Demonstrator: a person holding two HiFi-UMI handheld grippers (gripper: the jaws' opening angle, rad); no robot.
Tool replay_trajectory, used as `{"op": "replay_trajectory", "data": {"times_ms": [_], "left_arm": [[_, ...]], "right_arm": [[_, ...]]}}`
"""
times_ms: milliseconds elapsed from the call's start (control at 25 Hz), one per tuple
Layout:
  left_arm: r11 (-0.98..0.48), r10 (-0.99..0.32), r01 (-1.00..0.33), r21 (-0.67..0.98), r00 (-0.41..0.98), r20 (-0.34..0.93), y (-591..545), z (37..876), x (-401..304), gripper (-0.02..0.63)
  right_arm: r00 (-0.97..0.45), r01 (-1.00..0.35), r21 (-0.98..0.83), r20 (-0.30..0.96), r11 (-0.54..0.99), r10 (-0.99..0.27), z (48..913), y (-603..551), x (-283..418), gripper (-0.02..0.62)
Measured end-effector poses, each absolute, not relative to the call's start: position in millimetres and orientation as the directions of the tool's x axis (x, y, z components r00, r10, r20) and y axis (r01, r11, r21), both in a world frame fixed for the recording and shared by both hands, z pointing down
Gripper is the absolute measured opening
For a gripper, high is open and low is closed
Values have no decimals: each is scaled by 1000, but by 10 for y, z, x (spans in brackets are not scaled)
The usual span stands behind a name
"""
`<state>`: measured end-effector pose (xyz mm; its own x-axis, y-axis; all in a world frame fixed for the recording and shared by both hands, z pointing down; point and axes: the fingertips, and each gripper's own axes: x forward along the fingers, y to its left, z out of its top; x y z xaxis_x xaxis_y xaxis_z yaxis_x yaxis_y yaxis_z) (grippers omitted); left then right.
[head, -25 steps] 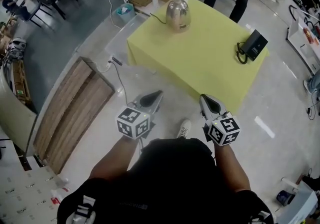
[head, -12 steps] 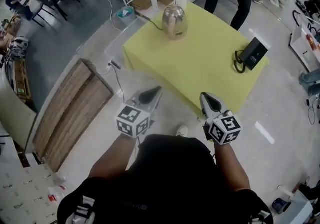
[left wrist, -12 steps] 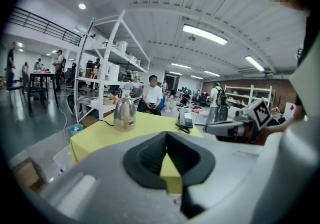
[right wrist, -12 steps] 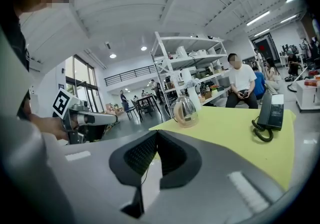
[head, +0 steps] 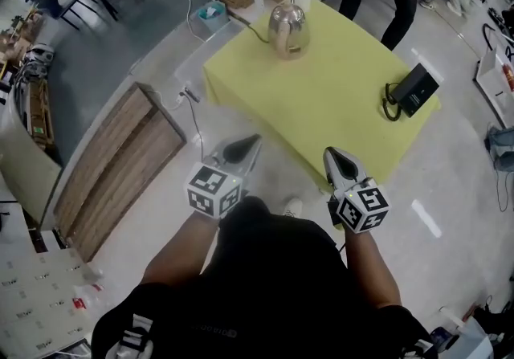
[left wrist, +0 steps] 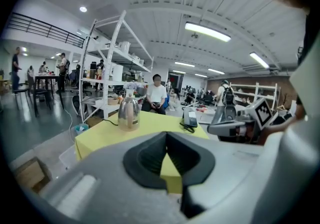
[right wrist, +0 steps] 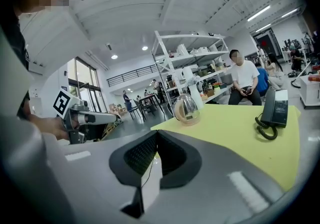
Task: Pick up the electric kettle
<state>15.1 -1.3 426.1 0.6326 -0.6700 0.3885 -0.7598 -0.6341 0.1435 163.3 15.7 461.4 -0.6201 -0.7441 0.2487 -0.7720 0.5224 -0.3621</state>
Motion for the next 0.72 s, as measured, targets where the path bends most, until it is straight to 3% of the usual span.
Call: {"op": "replay_trajectory", "data": {"times_ms": [720], "left_arm": [[-619,-659,-764,183,632,408,-103,4406,-102,2]], "right_arm": [[-629,-770,-361,288,527,-722,4744,73,1370,6]]}}
